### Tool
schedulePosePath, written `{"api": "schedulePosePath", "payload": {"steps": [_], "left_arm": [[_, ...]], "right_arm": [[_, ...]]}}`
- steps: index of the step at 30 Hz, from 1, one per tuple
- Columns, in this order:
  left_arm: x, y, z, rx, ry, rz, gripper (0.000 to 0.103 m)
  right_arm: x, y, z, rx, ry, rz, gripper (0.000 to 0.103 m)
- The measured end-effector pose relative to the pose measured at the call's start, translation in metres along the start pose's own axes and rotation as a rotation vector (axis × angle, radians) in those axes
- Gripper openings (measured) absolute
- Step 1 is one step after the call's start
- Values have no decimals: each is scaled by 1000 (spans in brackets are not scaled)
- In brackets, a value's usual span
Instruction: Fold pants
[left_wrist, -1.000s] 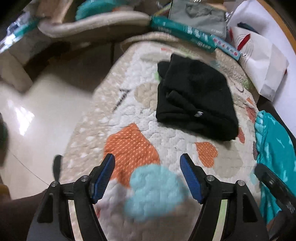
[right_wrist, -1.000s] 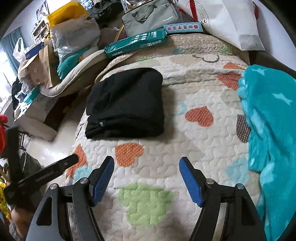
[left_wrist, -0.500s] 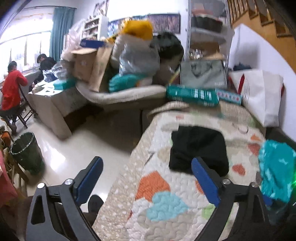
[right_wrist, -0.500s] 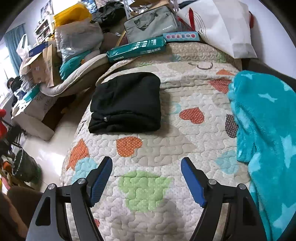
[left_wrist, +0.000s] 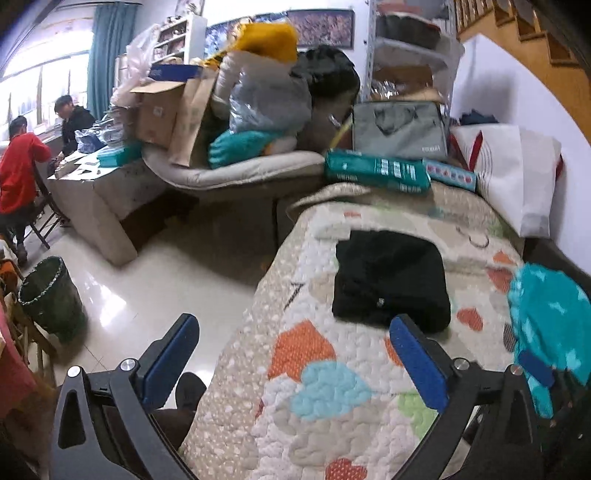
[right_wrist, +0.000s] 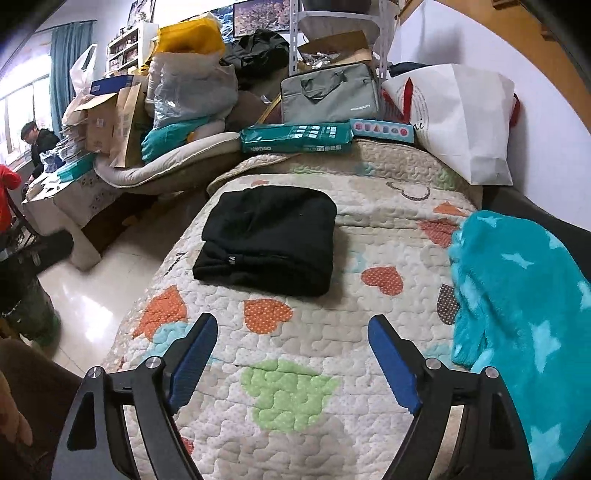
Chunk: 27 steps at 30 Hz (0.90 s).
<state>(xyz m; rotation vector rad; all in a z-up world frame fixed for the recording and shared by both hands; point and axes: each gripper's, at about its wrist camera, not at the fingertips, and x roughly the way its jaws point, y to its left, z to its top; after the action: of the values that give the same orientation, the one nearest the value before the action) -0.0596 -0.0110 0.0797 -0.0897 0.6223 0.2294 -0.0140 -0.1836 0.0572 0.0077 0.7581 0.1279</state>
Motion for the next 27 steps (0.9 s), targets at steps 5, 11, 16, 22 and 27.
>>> {"api": "schedulePosePath", "payload": {"steps": [5, 11, 16, 22, 27], "left_arm": [[8, -12, -8, 43, 29, 8, 103], [15, -19, -16, 71, 91, -32, 103], [16, -25, -20, 99, 105, -46, 103], [19, -27, -22, 105, 132, -56, 103], [20, -28, -23, 105, 142, -59, 103]], "right_arm": [[10, -8, -2, 38, 38, 2, 88], [13, -11, -3, 45, 50, -13, 88], [18, -13, -5, 51, 72, -23, 88], [19, -14, -6, 53, 78, -30, 88], [19, -13, -7, 54, 78, -32, 88]]}}
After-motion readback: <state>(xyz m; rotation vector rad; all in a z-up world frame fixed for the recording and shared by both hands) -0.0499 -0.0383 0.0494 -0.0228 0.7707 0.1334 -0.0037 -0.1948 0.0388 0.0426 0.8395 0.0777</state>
